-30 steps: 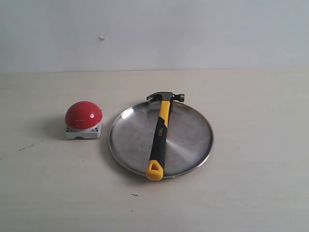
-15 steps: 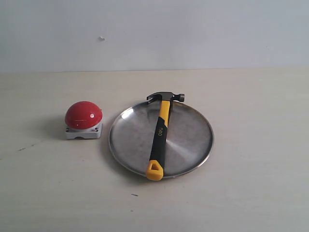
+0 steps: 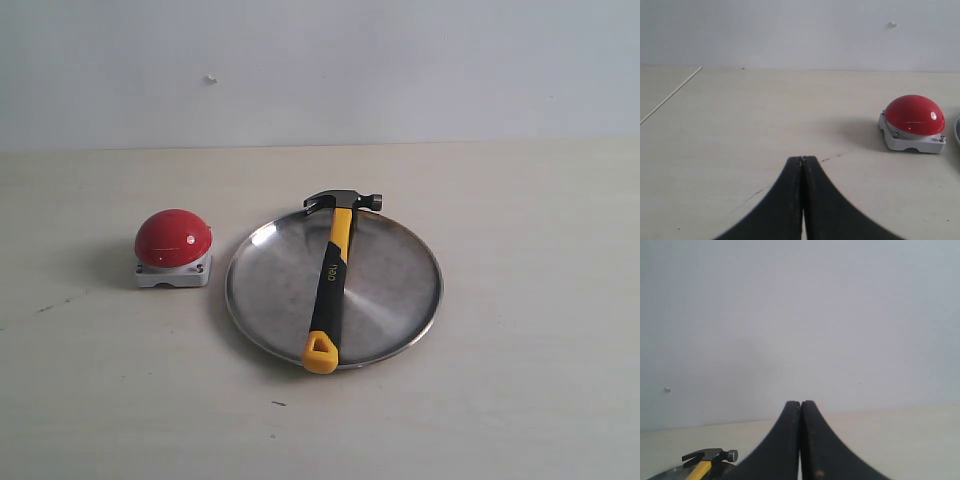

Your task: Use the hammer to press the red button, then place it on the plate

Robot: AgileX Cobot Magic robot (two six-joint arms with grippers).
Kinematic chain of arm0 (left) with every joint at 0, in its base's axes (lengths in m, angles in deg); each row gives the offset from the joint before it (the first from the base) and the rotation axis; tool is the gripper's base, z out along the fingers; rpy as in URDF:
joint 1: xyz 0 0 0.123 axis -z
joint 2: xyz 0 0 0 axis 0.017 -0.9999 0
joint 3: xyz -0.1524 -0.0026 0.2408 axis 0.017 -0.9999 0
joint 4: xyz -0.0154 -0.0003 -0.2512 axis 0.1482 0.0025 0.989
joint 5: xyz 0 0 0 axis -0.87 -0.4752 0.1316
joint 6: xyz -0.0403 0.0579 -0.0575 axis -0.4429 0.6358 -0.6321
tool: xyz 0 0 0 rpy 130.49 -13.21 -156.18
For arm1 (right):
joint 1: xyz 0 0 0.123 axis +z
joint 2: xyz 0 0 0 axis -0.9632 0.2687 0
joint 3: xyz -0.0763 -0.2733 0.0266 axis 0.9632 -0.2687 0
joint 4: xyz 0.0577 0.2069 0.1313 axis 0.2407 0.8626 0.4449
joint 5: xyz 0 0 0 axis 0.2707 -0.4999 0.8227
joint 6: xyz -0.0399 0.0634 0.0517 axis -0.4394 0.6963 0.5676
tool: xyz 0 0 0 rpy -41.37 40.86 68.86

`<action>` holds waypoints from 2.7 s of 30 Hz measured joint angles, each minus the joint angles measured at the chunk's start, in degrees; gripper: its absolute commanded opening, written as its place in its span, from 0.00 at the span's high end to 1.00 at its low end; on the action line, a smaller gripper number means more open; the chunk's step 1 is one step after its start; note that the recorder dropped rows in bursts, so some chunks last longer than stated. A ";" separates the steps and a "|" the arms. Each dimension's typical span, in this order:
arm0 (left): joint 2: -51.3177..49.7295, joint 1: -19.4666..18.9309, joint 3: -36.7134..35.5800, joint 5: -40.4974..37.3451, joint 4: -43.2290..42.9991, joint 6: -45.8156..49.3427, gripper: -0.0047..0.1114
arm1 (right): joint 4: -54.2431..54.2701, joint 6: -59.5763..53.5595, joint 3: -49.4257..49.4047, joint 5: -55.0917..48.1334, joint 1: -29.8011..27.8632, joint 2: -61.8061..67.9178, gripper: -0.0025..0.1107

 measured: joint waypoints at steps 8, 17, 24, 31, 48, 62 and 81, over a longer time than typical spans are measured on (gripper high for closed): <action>0.00 0.00 0.00 -0.13 0.00 0.00 0.96 | 0.00 -0.73 0.00 -13.35 -4.36 -9.06 0.98; 0.00 0.00 0.00 -0.24 0.00 0.00 0.96 | -0.56 -0.96 0.00 -18.45 -4.51 -9.06 0.98; 0.00 0.00 0.00 -0.24 -0.04 0.00 0.96 | -10.12 6.94 0.00 -26.09 -4.60 -9.06 0.98; 0.00 0.00 0.00 -0.24 -0.04 0.00 0.96 | -14.17 14.12 0.00 -27.11 -4.64 -9.06 0.98; 0.00 0.00 0.00 -0.24 -0.16 0.00 0.96 | -14.51 14.66 0.00 -27.34 -4.64 -9.06 0.98; 0.00 0.00 0.00 -0.24 -0.19 0.00 0.96 | -14.51 14.66 0.00 -27.34 -4.64 -9.06 0.98; 0.00 0.00 0.00 -0.24 -0.19 0.00 0.96 | -14.51 14.66 0.00 -27.34 -4.64 -9.06 0.98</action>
